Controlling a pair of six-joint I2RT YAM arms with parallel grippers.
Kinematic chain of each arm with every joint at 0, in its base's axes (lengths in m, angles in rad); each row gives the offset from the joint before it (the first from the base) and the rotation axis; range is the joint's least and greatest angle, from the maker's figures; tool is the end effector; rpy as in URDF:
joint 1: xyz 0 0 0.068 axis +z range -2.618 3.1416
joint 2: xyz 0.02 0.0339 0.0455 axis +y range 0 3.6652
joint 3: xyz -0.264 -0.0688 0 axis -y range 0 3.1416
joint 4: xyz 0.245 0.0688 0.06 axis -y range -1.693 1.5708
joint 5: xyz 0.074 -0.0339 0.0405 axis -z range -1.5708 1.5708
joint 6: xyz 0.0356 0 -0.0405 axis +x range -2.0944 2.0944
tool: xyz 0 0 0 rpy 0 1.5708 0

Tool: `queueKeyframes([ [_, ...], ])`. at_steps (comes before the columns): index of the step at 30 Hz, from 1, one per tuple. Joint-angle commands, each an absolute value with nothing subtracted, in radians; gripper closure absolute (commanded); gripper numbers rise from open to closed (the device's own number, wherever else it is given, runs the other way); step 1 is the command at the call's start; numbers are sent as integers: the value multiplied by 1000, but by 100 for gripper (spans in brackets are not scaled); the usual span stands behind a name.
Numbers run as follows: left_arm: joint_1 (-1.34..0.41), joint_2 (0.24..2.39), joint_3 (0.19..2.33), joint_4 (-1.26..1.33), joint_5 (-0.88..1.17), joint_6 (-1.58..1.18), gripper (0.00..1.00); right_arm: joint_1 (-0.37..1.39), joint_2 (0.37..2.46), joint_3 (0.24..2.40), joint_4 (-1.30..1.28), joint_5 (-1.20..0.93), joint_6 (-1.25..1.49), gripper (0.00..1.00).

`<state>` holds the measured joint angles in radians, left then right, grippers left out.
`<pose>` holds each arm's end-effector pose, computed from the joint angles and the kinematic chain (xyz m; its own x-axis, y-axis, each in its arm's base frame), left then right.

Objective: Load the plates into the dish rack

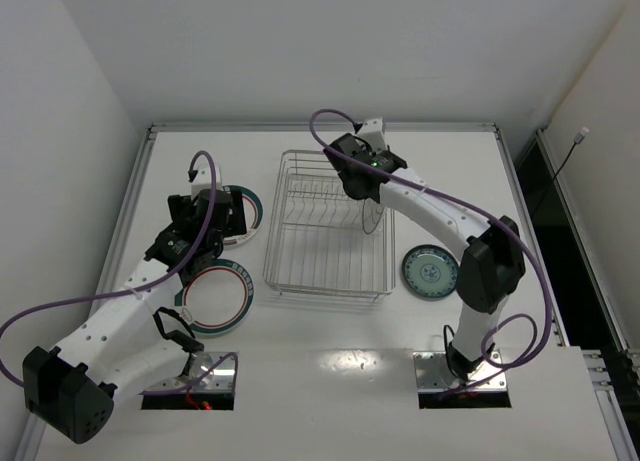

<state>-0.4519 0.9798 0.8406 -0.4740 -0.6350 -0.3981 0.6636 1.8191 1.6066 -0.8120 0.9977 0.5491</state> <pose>0.1962 -0.0718 0.2991 -0.4443 -0.1312 -0.8862 -0.2789 0.9603 -0.0024 0.3221 0.2139 0.2967 -0.5690 -0.0857 -0.8179 0.3597 0.8684 -0.3412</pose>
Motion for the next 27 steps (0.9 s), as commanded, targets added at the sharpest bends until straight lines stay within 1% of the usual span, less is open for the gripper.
queueKeyframes([
  [1, -443, 974, 862, -456, -638, -408, 0, 623, 1775, 1617, -808, 954, 557, 87],
  [2, -443, 965, 862, -456, -638, -408, 0, 612, 1764, 1617, -808, 933, 557, 87],
  [3, -443, 965, 862, -456, -638, -408, 0, 601, 1747, 1617, -808, 910, 557, 83],
  [4, -443, 965, 862, -456, -638, -408, 0, 577, 1726, 1599, -795, 846, 548, 76],
  [6, -443, 965, 862, -456, -638, -408, 0, 548, 1645, 1542, -772, 766, 522, 66],
  [7, -443, 965, 862, -456, -638, -408, 0, 513, 1614, 1522, -761, 694, 522, 58],
  [9, -443, 965, 862, -456, -638, -408, 0, 474, 1508, 1454, -761, 643, 522, 50],
  [10, -443, 965, 862, -456, -638, -408, 0, 425, 1465, 1392, -761, 602, 522, 44],
  [11, -443, 965, 862, -456, -638, -408, 0, 388, 1422, 1353, -761, 571, 522, 40],
  [12, -443, 965, 862, -456, -638, -408, 0, 343, 1332, 1309, -750, 472, 522, 40],
  [13, -443, 965, 862, -456, -638, -408, 0, 283, 1289, 1263, -726, 409, 522, 39],
  [14, -443, 965, 862, -456, -638, -408, 0, 136, 1252, 1168, -715, 341, 522, 39],
  [15, -443, 965, 862, -456, -638, -408, 0, 62, 1206, 1122, -715, 231, 522, 37],
  [17, -443, 965, 862, -456, -627, -408, 0, -41, 1197, 1008, -726, 193, 570, 34],
  [18, -443, 965, 862, -456, -627, -408, 0, -67, 1186, 961, -703, 73, 571, 34],
  [19, -443, 965, 862, -446, -618, -408, 0, -98, 1186, 866, -651, 10, 586, 34],
  [20, -443, 974, 862, -446, -618, -408, 0, -165, 1186, 826, -622, -108, 597, 34],
  [22, -443, 974, 862, -446, -618, -408, 0, -218, 1215, 749, -543, -225, 597, 34],
  [27, -443, 974, 862, -446, -618, -408, 0, -273, 1351, 739, -480, -371, 588, 34],
])
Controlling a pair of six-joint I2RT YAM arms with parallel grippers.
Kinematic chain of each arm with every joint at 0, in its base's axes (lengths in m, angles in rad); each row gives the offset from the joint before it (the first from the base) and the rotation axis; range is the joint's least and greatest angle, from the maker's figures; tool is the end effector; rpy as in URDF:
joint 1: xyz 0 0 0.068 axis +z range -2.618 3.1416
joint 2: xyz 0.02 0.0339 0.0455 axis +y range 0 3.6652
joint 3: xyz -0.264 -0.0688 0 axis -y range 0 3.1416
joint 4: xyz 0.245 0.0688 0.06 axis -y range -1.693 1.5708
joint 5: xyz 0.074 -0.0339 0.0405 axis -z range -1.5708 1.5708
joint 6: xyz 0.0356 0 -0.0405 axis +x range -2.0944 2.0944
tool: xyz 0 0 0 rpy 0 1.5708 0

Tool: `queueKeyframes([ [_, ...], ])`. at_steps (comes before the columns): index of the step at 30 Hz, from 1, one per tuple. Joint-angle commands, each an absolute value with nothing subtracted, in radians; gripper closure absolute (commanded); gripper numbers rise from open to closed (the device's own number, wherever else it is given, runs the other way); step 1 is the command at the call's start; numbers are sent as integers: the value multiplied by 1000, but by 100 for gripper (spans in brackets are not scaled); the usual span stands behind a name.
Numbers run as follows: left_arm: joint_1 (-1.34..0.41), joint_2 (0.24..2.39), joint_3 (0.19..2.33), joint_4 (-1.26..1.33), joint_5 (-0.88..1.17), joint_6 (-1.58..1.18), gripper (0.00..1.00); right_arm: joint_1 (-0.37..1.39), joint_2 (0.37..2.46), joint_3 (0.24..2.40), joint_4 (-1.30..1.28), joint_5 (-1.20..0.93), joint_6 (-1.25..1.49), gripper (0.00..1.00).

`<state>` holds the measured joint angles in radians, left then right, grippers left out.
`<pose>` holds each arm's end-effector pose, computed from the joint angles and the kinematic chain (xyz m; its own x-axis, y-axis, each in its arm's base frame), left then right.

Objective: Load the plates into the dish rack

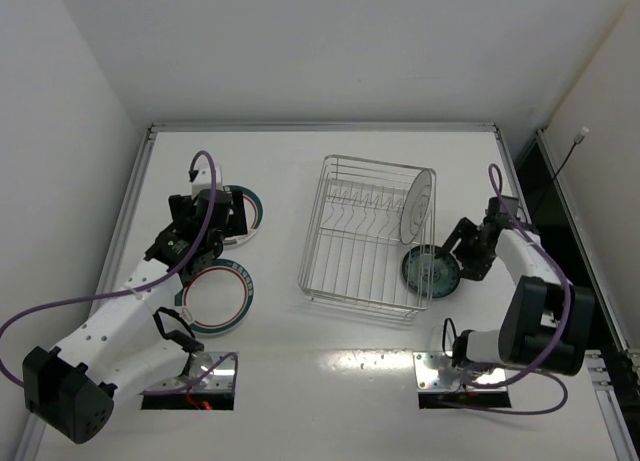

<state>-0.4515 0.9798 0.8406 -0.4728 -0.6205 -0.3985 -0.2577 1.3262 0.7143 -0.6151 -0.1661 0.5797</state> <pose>0.1963 -0.0722 0.2990 -0.4480 -0.1336 -0.8840 -0.2681 0.9633 -0.0097 0.2218 -0.0524 0.1753 -0.6535 0.7309 -0.1967 0.6639 0.6783 0.3149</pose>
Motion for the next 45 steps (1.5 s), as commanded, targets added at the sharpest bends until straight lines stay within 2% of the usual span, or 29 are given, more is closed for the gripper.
queueKeyframes([
  [1, -443, 974, 862, -446, -618, -408, 0, -273, 1373, 739, -480, -388, 588, 36],
  [2, -443, 983, 862, -446, -618, -408, 0, -262, 1391, 739, -456, -418, 588, 36],
  [3, -443, 983, 862, -446, -618, -408, 0, -250, 1411, 750, -456, -432, 578, 42],
  [6, -443, 983, 862, -446, -618, -408, 0, -250, 1477, 750, -402, -508, 587, 51],
  [14, -443, 992, 862, -446, -618, -408, 0, -147, 1568, 846, -345, -540, 643, 53],
  [16, -443, 992, 862, -446, -618, -408, 0, -114, 1606, 871, -322, -540, 655, 56],
  [27, -443, 992, 862, -446, -618, -408, 0, -40, 1836, 1104, -262, -447, 736, 55],
  [45, -443, 1002, 862, -446, -618, -408, 0, 32, 2157, 1628, -403, -411, 736, 52],
])
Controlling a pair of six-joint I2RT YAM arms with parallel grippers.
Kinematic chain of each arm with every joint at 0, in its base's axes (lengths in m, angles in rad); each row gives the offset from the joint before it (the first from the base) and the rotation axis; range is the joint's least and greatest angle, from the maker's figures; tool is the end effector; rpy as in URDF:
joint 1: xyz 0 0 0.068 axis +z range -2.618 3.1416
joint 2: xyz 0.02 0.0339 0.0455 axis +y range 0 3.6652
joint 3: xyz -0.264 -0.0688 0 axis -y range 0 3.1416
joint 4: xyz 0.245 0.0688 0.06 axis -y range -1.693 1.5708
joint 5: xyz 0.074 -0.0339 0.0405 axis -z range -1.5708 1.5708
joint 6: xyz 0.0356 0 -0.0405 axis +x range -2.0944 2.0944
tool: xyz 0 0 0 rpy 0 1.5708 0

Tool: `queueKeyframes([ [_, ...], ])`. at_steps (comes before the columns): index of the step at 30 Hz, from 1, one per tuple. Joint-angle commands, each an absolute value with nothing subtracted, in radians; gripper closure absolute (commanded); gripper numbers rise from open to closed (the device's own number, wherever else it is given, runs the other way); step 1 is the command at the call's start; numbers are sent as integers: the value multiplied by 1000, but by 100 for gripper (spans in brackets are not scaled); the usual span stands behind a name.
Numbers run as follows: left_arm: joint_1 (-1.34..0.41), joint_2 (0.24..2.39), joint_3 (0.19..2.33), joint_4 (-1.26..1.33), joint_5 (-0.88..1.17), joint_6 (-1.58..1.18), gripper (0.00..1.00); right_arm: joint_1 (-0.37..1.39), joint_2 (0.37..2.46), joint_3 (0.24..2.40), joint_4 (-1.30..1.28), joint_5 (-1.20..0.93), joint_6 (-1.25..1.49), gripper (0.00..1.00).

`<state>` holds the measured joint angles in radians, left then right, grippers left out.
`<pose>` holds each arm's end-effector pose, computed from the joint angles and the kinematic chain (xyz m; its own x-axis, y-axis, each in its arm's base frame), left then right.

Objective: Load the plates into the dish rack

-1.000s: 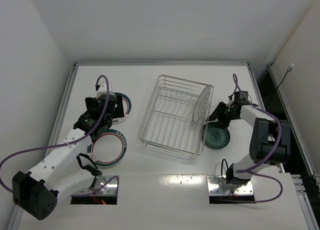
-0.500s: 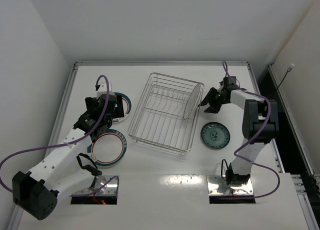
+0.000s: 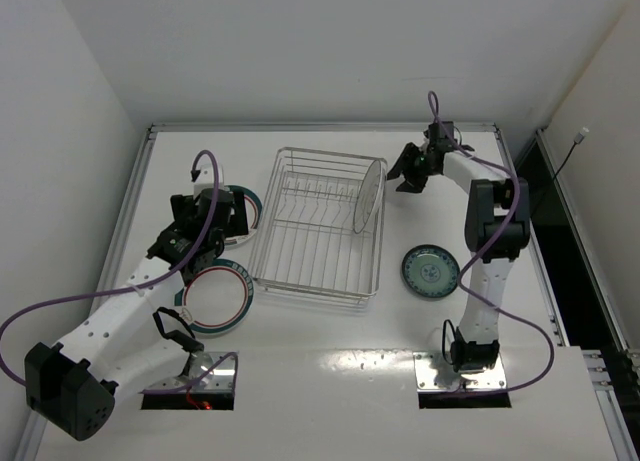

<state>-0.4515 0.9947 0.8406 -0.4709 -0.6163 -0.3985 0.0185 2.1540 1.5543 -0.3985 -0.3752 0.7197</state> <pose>0.1989 -0.0736 0.2963 -0.4597 -0.1290 -0.8787 -0.2649 0.9643 -0.0030 0.4592 0.0215 0.1551 -0.7742 0.5991 -0.2044 0.3917 0.7071 0.5888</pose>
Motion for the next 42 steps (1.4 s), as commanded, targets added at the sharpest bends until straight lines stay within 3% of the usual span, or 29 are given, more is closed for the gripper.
queueKeyframes([
  [1, -443, 1002, 862, -446, -618, -408, 0, 32, 2126, 1615, -403, -411, 736, 52],
  [6, -443, 1002, 862, -446, -618, -408, 0, 11, 1814, 1263, -384, -250, 725, 49],
  [11, -443, 1011, 862, -446, -609, -408, 0, -98, 1380, 737, -325, -236, 799, 51],
  [13, -443, 1020, 862, -446, -598, -408, 0, -136, 1228, 690, -375, -216, 799, 53],
  [18, -443, 1029, 862, -446, -598, -399, 0, -184, 1100, 716, -581, -109, 761, 53],
  [24, -443, 1029, 862, -446, -611, -399, 0, -330, 1149, 687, -627, 14, 692, 53],
  [30, -443, 1029, 862, -446, -611, -399, 0, -463, 1313, 597, -494, -242, 681, 54],
  [39, -443, 1028, 862, -446, -611, -399, 0, -453, 1426, 552, -440, -330, 681, 50],
  [42, -443, 1019, 862, -456, -620, -399, 0, -453, 1482, 526, -401, -383, 681, 56],
])
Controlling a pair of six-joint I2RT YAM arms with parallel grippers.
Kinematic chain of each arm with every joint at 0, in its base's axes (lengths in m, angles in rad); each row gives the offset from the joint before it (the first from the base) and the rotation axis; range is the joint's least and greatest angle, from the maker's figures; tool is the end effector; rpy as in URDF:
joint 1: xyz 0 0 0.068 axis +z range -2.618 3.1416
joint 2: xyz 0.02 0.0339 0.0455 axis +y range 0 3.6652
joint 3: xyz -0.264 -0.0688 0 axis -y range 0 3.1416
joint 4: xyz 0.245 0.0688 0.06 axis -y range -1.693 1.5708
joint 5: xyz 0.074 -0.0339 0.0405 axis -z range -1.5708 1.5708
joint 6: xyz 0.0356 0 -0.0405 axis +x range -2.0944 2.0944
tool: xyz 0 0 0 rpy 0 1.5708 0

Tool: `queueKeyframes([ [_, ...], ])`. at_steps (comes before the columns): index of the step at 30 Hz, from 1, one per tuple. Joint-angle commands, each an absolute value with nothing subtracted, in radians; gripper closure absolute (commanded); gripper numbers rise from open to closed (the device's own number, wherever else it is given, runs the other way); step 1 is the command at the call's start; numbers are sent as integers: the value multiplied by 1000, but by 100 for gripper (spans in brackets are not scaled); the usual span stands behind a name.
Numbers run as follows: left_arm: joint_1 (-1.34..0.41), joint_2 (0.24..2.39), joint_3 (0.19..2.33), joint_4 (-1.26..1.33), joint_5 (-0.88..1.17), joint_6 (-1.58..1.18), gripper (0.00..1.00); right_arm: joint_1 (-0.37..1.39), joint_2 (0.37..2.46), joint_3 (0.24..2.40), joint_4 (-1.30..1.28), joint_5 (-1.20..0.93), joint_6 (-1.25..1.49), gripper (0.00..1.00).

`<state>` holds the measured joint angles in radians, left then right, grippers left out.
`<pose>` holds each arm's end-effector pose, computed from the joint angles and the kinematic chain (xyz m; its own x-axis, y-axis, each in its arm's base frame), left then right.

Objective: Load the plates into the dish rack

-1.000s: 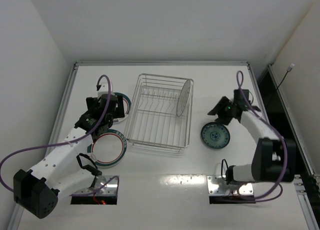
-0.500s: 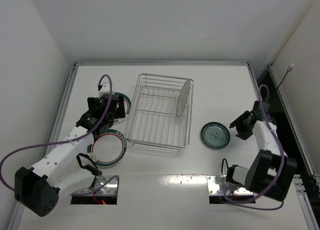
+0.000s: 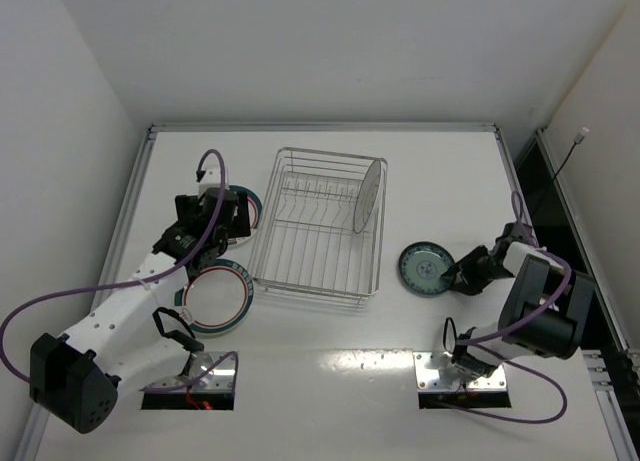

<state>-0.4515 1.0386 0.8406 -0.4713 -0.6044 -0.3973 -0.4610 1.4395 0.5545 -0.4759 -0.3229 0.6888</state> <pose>0.2059 -0.0774 0.2875 -0.4985 -0.1121 -0.8596 -0.2547 0.9668 0.0217 0.1926 -0.0831 0.1182 -0.4457 0.8944 0.0364 0.8367 0.4018 0.3720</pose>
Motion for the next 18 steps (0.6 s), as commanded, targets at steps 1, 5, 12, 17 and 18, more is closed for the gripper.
queueKeyframes([
  [1, -443, 1008, 862, -456, -620, -399, 0, -453, 1494, 526, -390, -393, 692, 65],
  [5, -443, 997, 862, -456, -620, -399, 0, -453, 1529, 512, -380, -391, 692, 93],
  [12, -443, 988, 862, -456, -620, -399, 0, -450, 1470, 518, -380, -391, 681, 100],
  [17, -443, 988, 862, -456, -620, -399, 0, -408, 1252, 688, -486, -307, 690, 100],
  [18, -443, 988, 862, -456, -620, -399, 0, -390, 1218, 736, -517, -252, 690, 100],
])
